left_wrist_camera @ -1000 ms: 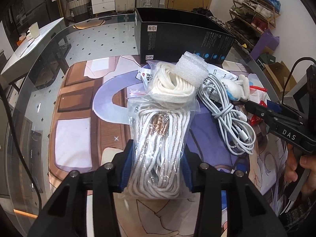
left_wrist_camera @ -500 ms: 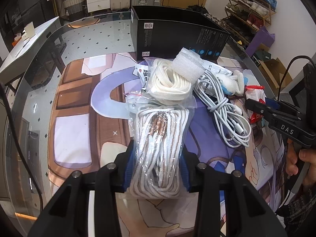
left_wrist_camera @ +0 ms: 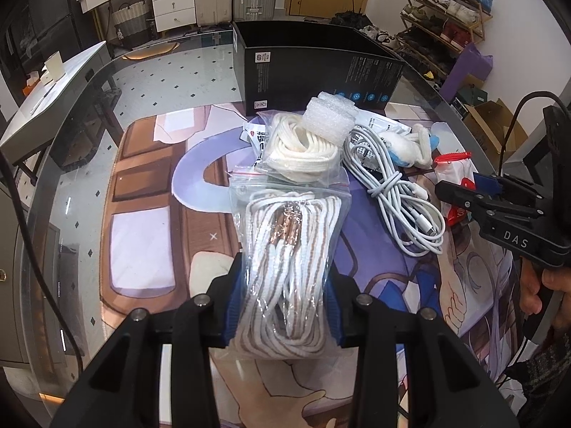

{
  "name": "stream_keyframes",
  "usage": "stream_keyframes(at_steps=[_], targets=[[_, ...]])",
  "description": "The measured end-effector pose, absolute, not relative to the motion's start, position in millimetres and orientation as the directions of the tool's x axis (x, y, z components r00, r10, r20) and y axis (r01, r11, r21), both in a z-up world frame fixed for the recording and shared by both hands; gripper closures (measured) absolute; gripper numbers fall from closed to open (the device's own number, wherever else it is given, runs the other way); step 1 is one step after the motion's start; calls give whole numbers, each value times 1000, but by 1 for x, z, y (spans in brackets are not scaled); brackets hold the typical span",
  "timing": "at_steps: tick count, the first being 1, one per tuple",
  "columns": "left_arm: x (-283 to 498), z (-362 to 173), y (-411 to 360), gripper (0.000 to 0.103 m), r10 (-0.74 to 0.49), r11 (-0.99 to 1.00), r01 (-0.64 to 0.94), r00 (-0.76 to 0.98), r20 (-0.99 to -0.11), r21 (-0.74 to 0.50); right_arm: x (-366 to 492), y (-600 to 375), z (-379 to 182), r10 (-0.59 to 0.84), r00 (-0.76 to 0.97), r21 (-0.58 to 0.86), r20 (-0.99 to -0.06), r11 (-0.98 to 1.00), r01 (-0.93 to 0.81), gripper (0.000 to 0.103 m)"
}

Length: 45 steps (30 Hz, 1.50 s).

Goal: Organize soft objects
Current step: 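Close the left tool on the rope bag while the right tool grasps the red packet, then lift the rope bag with the left tool while the right tool carries the packet over the box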

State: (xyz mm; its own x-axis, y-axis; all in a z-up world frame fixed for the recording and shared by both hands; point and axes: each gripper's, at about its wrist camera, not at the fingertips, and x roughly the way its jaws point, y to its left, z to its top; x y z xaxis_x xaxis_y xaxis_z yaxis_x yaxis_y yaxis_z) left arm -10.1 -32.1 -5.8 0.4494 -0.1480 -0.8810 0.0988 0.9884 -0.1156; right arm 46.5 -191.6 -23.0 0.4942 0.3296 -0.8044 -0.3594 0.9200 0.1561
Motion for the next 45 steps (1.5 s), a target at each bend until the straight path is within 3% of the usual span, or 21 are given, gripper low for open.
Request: stream_keyframes(at_steps=[25, 45], targets=[[-23, 39, -34, 66, -132, 989, 122, 546, -827, -77, 13, -178, 33, 354, 548, 140, -758, 909, -393, 56], [1, 68, -32, 66, -125, 990, 122, 580, -805, -66, 33, -183, 73, 339, 577, 104, -743, 910, -402, 56]])
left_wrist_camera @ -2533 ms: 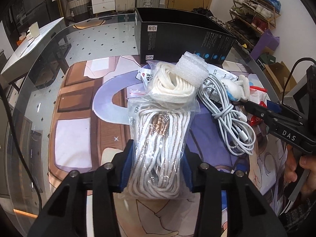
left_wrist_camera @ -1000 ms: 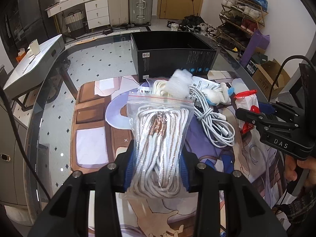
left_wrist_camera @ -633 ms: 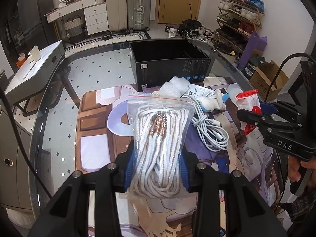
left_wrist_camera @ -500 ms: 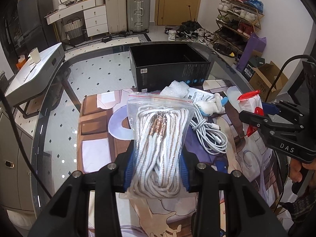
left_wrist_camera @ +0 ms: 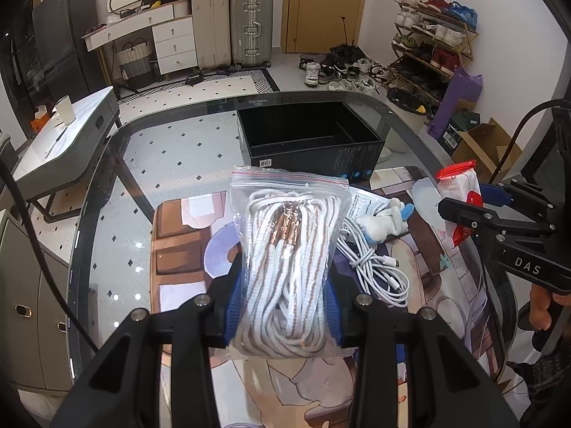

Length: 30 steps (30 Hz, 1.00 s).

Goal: Organize soft objects
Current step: 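Lift the rope bag with the left tool while the right tool carries the packet over the box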

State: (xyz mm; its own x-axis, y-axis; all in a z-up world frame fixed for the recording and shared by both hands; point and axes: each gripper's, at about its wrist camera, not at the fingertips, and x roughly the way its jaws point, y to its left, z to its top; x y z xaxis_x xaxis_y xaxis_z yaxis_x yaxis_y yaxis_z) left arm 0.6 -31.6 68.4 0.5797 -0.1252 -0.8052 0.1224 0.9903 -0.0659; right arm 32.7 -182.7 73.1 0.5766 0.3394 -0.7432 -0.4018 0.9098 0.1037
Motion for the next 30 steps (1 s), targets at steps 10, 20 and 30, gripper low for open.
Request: stream_keyframes(at_steps=[10, 20, 30], targets=[[18, 80, -31, 66, -111, 992, 120, 589, -800, -50, 44, -175, 89, 348, 587, 99, -731, 905, -414, 56], [38, 88, -28, 66, -94, 993, 118, 596, -798, -29, 62, -170, 99, 334, 591, 72, -735, 904, -422, 56], [58, 95, -28, 66, -86, 992, 126, 598, -797, -13, 84, -165, 105, 335, 586, 73, -737, 903, -424, 56]])
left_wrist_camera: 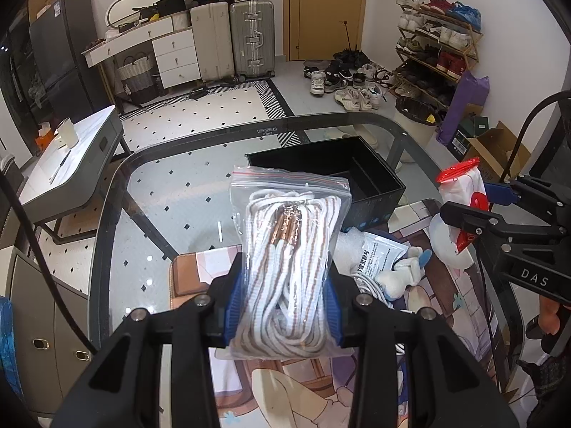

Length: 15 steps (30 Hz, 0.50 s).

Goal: Organize soft objects
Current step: 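Lift the rope bag with the left tool while the right tool carries the packet over the box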

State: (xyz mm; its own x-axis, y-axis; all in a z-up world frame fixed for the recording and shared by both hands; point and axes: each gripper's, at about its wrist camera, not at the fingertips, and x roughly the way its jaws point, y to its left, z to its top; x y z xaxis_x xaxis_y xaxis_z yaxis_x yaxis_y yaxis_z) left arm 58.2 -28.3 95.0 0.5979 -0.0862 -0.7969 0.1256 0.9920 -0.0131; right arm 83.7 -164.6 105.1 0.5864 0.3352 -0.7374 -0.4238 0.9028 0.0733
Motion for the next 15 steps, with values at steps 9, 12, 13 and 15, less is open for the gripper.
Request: stream_keyframes(at_steps=[9, 12, 13, 15], targets=[[78, 97, -27, 66, -80, 991, 131, 592, -802, -2, 105, -158, 103, 353, 569, 94, -742, 896, -433, 56], [86, 97, -28, 66, -77, 991, 132, 590, -803, 2, 113, -155, 103, 361, 562, 103, -744, 893, -438, 56], [88, 97, -29, 66, -74, 991, 133, 591, -803, 7, 116, -155, 103, 364, 561, 106, -744, 892, -439, 56], [93, 97, -29, 66, -72, 991, 136, 588, -806, 11, 121, -153, 103, 366, 560, 109, -743, 892, -438, 56]])
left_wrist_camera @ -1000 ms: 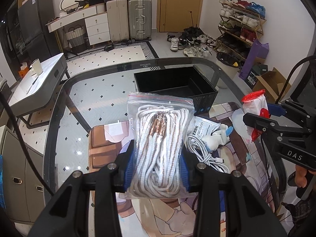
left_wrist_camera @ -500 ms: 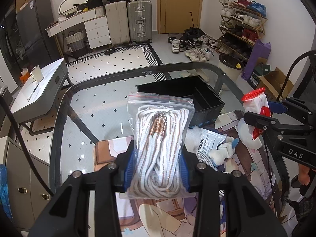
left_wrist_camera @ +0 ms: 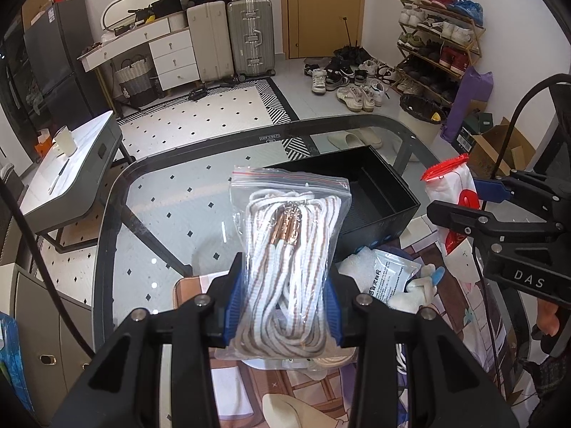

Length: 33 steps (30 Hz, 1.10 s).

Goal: Organize soft objects
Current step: 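Lift the rope bag with the left tool while the right tool carries the packet over the box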

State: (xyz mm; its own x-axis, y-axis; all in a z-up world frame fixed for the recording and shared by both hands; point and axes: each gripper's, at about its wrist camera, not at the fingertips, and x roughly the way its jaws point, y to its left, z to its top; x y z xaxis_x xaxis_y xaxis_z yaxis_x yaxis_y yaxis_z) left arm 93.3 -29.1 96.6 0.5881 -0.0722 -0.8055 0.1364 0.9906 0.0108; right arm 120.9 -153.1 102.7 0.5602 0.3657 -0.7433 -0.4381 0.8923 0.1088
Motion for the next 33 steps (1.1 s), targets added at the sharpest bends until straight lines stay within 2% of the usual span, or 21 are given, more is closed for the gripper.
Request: stream_keyframes(at_steps=[33], targets=[[169, 76, -24, 66, -107, 988, 155, 559, -822, -23, 196, -130, 90, 386, 521, 141, -761, 883, -448, 56]])
